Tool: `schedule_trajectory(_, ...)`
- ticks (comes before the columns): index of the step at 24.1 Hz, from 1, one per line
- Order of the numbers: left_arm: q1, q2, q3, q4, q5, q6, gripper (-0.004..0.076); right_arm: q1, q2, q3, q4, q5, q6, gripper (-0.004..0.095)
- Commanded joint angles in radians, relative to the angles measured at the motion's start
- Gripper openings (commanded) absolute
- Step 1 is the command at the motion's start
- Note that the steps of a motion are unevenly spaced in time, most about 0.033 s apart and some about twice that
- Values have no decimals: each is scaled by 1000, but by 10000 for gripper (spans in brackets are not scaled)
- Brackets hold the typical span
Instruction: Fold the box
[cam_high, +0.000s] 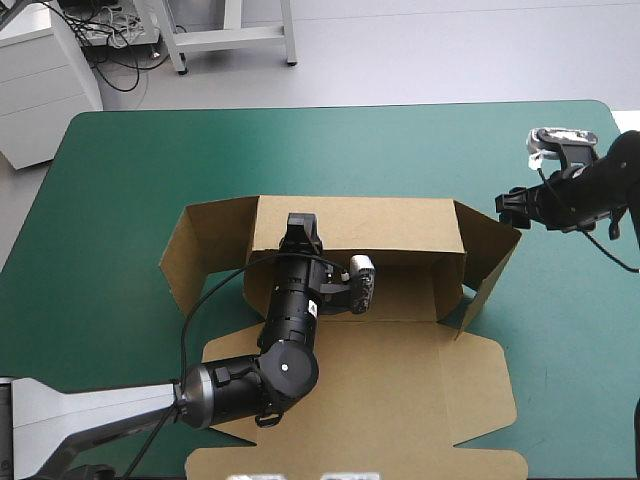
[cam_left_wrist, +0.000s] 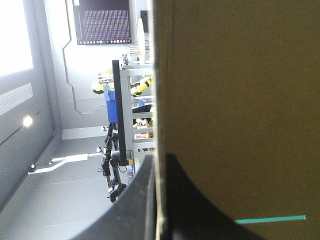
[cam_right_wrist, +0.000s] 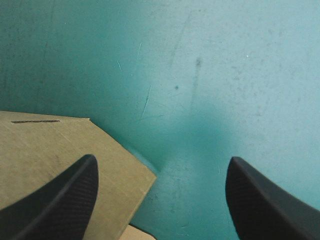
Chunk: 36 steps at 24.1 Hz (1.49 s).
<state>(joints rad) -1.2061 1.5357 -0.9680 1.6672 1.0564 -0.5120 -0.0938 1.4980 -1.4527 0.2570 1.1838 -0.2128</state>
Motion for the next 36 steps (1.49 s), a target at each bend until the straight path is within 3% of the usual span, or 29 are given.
schedule_trajectory(1, -4, -38, -26, 113, 55, -12, -32, -7, -87, 57, 18, -87, -47, 653)
schedule_trajectory(7, -4, -38, -26, 113, 55, -12, -32, -7, -163, 185, 102, -124, -193, 653)
schedule_trajectory(14, -4, -38, -26, 113, 55, -12, -32, -7, -216, 257, 172, -65, -404, 653)
schedule_trajectory(29, -4, -38, -26, 123, 55, -12, -32, -4, -228, 290, 376, 61, -546, 653)
schedule_trajectory(34, -4, -38, -26, 123, 55, -12, -32, -4, -291, 478, 488, -61, -671, 653)
schedule_trajectory(36, -4, -38, -26, 123, 55, -12, -32, -4, -307, 525, 483, -111, -681, 653)
